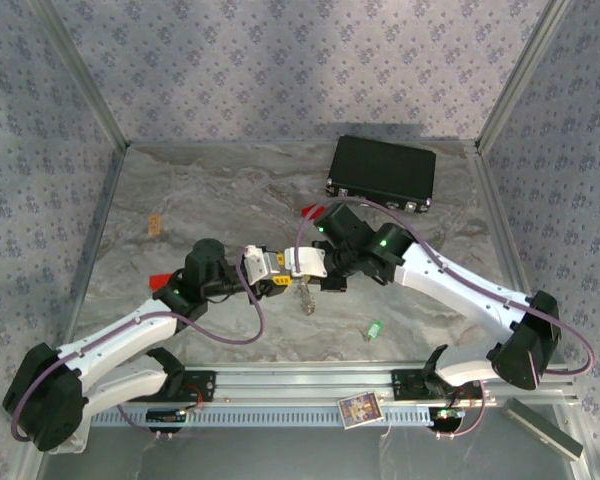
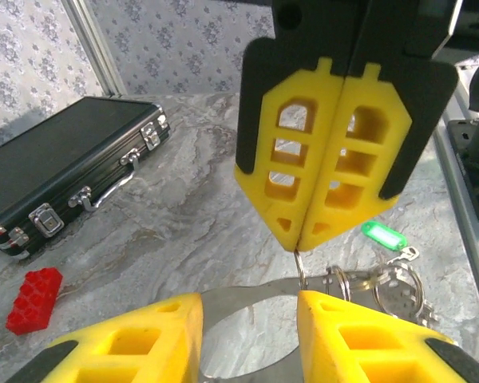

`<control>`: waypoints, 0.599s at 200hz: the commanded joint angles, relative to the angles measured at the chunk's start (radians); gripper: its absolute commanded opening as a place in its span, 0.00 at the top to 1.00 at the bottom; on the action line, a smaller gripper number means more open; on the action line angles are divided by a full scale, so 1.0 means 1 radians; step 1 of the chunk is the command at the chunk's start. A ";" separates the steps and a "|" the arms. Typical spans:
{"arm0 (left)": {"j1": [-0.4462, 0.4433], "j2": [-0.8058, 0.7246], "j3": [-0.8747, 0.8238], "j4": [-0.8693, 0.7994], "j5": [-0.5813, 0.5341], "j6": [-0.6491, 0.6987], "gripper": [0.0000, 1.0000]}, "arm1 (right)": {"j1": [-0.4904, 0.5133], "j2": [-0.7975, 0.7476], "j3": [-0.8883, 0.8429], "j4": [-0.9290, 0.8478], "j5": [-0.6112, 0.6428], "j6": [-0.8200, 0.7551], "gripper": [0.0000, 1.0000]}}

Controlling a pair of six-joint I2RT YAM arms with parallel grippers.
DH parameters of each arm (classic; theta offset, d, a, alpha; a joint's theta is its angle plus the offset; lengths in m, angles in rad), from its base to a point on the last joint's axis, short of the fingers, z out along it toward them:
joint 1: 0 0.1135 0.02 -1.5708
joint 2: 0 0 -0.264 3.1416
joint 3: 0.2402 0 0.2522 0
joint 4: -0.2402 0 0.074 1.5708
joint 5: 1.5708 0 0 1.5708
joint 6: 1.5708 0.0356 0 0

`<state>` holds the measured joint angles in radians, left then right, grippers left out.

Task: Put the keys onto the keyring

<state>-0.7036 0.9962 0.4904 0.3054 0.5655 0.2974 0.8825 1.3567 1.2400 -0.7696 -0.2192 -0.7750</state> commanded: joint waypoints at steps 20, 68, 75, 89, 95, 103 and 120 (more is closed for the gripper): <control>-0.026 0.071 -0.007 0.054 0.038 -0.056 0.66 | 0.012 -0.024 -0.034 0.015 -0.042 0.026 1.00; -0.023 0.059 -0.101 0.201 0.028 -0.193 0.66 | 0.013 -0.039 -0.111 0.048 -0.064 0.063 1.00; -0.025 0.056 -0.102 0.189 0.038 -0.204 0.66 | 0.014 -0.040 -0.118 0.055 -0.067 0.068 1.00; -0.027 0.049 -0.114 0.182 0.030 -0.221 0.66 | 0.017 -0.042 -0.126 0.059 -0.072 0.080 1.00; -0.027 0.043 -0.124 0.196 0.021 -0.235 0.66 | 0.019 -0.042 -0.130 0.059 -0.072 0.085 1.00; -0.026 0.034 -0.137 0.210 0.009 -0.252 0.65 | 0.020 -0.045 -0.135 0.059 -0.071 0.092 1.00; -0.027 0.031 -0.147 0.211 -0.007 -0.283 0.66 | 0.025 -0.056 -0.153 0.062 -0.072 0.110 1.00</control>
<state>-0.7223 1.0496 0.3649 0.4564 0.5640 0.0845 0.8959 1.3346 1.1103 -0.7204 -0.2691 -0.7116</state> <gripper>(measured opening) 0.345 0.052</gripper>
